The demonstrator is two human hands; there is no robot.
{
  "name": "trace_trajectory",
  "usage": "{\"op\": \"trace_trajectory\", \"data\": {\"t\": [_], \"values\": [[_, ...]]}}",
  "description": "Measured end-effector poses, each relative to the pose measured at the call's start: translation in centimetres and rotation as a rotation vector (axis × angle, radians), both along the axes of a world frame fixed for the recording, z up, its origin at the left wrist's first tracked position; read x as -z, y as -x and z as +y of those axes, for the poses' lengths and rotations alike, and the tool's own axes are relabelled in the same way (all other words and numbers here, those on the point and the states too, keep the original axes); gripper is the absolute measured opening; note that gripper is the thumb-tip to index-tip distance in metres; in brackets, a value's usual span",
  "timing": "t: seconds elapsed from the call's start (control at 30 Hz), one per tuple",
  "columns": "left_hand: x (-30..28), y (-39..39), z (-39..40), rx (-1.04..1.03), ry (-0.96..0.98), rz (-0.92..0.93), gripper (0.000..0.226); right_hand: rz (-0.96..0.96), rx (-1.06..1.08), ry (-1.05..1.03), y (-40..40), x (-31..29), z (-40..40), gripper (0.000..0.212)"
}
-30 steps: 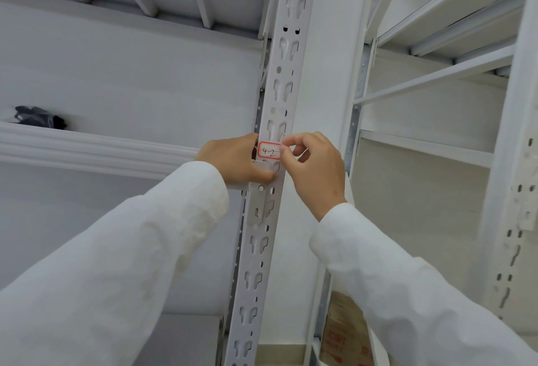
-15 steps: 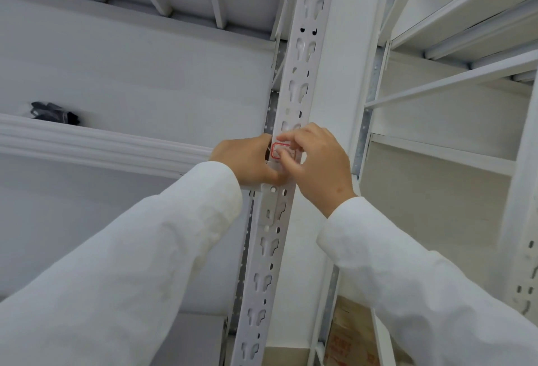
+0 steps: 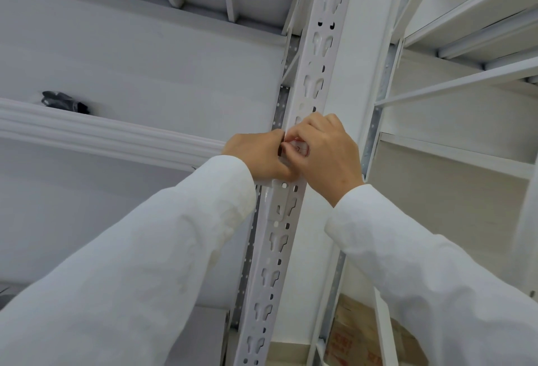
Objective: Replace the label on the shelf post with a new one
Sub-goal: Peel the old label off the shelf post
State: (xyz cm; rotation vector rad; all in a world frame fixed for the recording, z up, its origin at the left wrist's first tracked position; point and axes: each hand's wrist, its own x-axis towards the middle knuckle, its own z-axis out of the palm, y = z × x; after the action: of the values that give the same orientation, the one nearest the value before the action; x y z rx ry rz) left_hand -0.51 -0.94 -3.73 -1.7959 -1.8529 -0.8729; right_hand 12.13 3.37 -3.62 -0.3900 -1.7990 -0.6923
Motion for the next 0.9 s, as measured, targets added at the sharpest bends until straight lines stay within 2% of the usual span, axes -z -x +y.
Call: {"op": "trace_trajectory", "data": {"t": [0.2,0.47,0.7,0.9], "values": [[0.1,-0.3,-0.3,-0.002,0.008,0.008,0.036,-0.015,-0.087,0.124,-0.6,0.3,0.2,0.008],[-0.1,-0.1,-0.6,0.0,0.006,0.007,0.036,-0.034,-0.086,0.052,-0.3,0.4,0.5,0.021],[0.2,-0.1,-0.5,0.002,-0.012,0.004,0.031,-0.059,-0.076,0.164,-0.1,-0.3,0.1,0.015],[0.0,-0.2,-0.3,0.005,-0.003,0.007,0.036,-0.081,-0.074,0.192,-1.0,-0.3,-0.3,0.013]]}}
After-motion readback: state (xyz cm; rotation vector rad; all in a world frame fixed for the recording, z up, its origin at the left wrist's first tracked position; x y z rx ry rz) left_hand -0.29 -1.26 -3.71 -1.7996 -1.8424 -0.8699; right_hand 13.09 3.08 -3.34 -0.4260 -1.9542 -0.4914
